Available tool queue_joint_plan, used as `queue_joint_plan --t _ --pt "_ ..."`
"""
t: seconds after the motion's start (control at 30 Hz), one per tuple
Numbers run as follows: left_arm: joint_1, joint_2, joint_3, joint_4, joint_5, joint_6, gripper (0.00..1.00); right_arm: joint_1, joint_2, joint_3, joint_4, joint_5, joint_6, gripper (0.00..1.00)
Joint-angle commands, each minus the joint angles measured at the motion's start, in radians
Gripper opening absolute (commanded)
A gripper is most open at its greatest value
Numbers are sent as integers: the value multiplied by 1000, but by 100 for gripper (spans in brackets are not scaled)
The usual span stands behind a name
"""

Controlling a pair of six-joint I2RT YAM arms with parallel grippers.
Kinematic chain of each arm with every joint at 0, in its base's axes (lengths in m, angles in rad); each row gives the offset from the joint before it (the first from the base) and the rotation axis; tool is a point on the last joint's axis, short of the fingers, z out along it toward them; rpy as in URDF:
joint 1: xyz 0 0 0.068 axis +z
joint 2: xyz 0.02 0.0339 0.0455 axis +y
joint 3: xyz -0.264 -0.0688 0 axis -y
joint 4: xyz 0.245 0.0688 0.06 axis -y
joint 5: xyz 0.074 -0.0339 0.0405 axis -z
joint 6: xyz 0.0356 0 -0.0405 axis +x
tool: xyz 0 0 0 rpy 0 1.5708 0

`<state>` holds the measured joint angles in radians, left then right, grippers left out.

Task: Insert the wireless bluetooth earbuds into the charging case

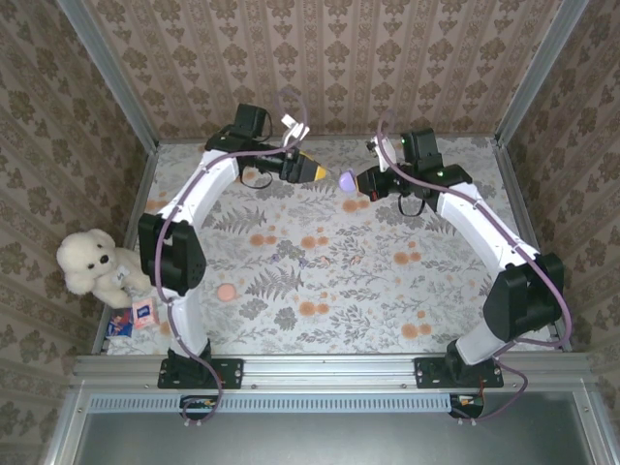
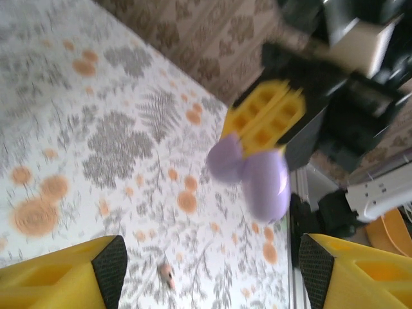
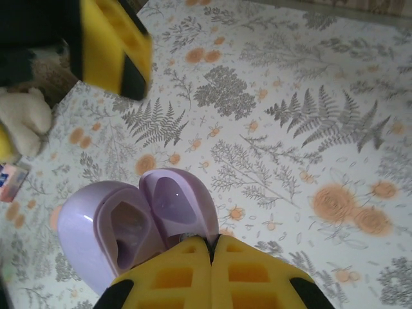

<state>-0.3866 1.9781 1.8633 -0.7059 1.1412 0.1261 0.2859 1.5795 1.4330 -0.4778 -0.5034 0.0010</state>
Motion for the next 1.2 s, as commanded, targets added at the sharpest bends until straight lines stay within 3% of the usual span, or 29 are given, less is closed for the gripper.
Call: queue_joint_plan --t 0.0,0.47,0.93,1.17 --pt "-8 45 58 -257 15 173 73 26 39 74 -164 38 -141 3" --pt "-50 80 70 -326 37 236 69 121 115 118 -188 111 -174 0" --pt "-63 96 45 -341 66 266 55 139 132 126 -177 112 -159 0" --pt "-95 107 44 -359 71 282 56 141 136 133 -174 110 -154 0"
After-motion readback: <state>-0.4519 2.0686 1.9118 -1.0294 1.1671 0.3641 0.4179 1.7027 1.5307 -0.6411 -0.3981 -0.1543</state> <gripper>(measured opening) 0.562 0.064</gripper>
